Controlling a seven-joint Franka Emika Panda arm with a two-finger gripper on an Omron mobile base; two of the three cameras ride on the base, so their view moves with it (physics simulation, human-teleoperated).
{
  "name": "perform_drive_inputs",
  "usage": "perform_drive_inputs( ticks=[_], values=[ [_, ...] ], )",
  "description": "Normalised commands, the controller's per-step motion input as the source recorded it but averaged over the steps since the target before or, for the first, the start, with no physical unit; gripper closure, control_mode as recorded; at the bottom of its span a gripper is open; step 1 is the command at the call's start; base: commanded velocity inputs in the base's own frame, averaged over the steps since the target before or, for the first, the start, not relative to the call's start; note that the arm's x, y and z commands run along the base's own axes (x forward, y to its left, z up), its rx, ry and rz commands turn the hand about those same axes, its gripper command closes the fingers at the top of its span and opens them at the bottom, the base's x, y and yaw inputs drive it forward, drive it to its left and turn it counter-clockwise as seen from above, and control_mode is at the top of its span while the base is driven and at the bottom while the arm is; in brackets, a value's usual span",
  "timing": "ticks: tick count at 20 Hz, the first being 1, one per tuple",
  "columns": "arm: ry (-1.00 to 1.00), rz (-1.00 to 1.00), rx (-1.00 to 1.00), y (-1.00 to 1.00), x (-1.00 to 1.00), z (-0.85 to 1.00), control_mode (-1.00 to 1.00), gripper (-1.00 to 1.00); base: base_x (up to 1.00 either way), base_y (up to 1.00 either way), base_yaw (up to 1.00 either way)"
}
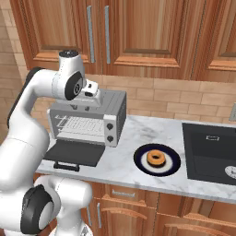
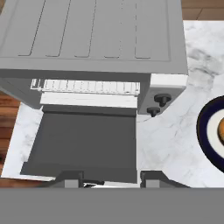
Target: Pick up the bagel from the plate, place it on the toaster oven rack, close the door, and set the timer.
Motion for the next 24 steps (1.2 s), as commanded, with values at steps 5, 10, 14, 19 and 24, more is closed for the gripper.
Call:
perform_drive_inputs(
  ticks=[5, 10, 14, 19, 24],
  values=[
    [-0.02, 0.00, -0.02, 0.08, -0.13, 0.00, -1.00, -1.00, 0.00, 0.00, 0.00],
    [-0.04, 0.00, -0.14, 0.41, -0.30, 0.00, -1.00, -1.00, 0.00, 0.00, 0.00],
    [-0.06, 0.00, -0.23, 0.51, -0.36, 0.00, -1.00, -1.00, 0.00, 0.00, 0.00],
    [-0.04, 0.00, -0.22, 0.49, -0.25, -0.01, -1.00, -1.00, 0.00, 0.00, 0.00],
    [-0.06, 0.00, -0.17, 0.41, -0.16, -0.19, -1.00, -1.00, 0.00, 0.00, 0.00]
  ],
)
